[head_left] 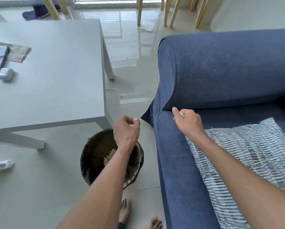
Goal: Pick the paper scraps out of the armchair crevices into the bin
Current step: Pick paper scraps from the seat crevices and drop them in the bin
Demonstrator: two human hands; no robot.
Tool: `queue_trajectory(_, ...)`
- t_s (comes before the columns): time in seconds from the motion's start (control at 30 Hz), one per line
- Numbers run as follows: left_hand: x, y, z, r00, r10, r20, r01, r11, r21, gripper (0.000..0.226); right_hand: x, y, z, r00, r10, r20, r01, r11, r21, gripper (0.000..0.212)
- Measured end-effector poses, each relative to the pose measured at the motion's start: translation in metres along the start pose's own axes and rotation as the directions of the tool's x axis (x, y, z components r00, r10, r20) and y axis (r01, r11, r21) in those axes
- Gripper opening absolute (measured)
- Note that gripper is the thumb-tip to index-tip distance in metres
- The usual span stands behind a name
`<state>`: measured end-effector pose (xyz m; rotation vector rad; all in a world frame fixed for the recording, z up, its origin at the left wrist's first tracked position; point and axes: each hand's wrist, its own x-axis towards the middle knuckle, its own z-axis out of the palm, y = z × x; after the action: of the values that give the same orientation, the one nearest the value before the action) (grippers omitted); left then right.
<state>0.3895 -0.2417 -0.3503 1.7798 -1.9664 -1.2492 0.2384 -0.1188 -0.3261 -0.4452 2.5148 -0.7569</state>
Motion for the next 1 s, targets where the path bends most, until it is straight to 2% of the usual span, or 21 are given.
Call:
queue_trajectory(0.17, 0.007, -0.047, -0.049, 1.0, 0.004, 0.031, -0.006, 0.998, 0.066, 0.017, -0.021, -0.024, 0.061, 0.997, -0.041, 0.058, 0.045, 0.997, -0.068, 0.029)
queue_trajectory(0.27, 0.014, -0.075, -0.072, 0.998, -0.004, 0.07, -0.003, 0.996, 0.087, 0.021, -0.039, -0.036, 0.099, 0.994, -0.015, 0.107, 0.022, 0.998, -0.065, 0.025)
queue_trajectory(0.4, 0.02, -0.116, -0.101, 0.995, -0.012, 0.103, 0.002, 0.995, 0.097, 0.029, -0.066, -0.042, 0.146, 0.967, 0.023, 0.252, 0.005, 0.994, -0.111, 0.031)
queue_trajectory(0.5, 0.024, -0.144, -0.114, 0.991, -0.042, 0.128, 0.027, 0.993, 0.113, 0.034, -0.083, -0.038, 0.175, 0.92, 0.093, 0.381, -0.045, 0.99, -0.134, 0.033)
queue_trajectory(0.73, 0.031, -0.187, -0.121, 0.97, -0.053, 0.236, 0.017, 0.988, 0.152, 0.027, -0.107, -0.021, 0.226, 0.896, 0.156, 0.415, -0.084, 0.979, -0.187, 0.042)
queue_trajectory(1.0, 0.036, -0.209, -0.125, 0.96, -0.054, 0.275, -0.002, 0.98, 0.2, 0.026, -0.126, -0.019, 0.257, 0.774, 0.248, 0.582, -0.132, 0.963, -0.234, 0.066)
